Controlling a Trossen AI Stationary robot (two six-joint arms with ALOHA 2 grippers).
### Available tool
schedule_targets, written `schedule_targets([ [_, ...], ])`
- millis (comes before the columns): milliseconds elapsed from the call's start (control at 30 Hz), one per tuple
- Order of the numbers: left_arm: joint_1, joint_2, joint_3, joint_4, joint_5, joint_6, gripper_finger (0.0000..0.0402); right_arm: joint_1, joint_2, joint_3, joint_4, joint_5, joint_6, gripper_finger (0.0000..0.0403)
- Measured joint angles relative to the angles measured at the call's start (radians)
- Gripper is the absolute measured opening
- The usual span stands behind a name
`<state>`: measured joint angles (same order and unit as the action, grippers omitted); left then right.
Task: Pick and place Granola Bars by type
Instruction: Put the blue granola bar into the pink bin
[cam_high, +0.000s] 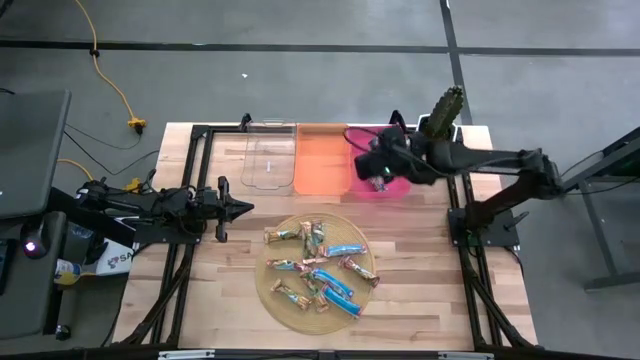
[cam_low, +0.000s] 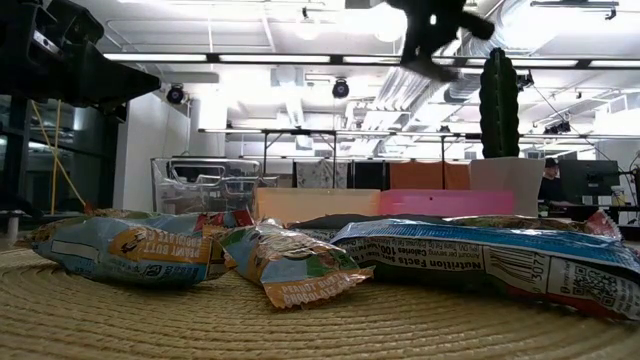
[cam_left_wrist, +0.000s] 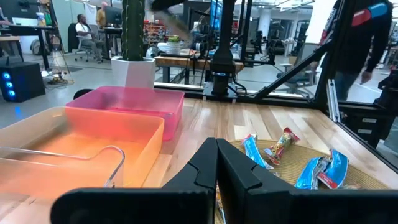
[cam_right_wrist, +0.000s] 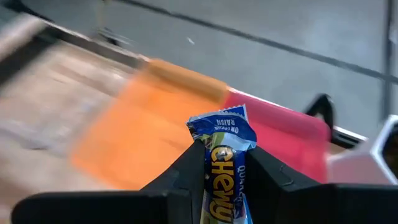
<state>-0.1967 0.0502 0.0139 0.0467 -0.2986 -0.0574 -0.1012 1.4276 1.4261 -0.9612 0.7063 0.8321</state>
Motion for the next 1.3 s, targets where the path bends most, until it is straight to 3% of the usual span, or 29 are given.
schedule_targets([
  [233, 0.0, 0.0, 0.0, 0.0, 0.0, 0.0, 0.0001, -0.169, 0.083, 0.0, -0.01, -0.029, 0.024, 0.0078],
  [500, 0.0, 0.0, 0.0, 0.0, 0.0, 0.0, 0.0001, -0.284, 0.238, 0.0, 0.01, -0.067, 0.041, 0.0078],
  [800, 0.0, 0.0, 0.0, 0.0, 0.0, 0.0, 0.0001, -0.313, 0.388, 0.0, 0.058, -0.173, 0.005, 0.0078],
  [1100, 0.0, 0.0, 0.0, 0.0, 0.0, 0.0, 0.0001, -0.32, 0.436, -0.001, 0.061, -0.227, 0.005, 0.008],
  [1300, 0.0, 0.0, 0.0, 0.0, 0.0, 0.0, 0.0001, -0.324, 0.435, -0.001, 0.041, -0.276, -0.003, 0.0115],
])
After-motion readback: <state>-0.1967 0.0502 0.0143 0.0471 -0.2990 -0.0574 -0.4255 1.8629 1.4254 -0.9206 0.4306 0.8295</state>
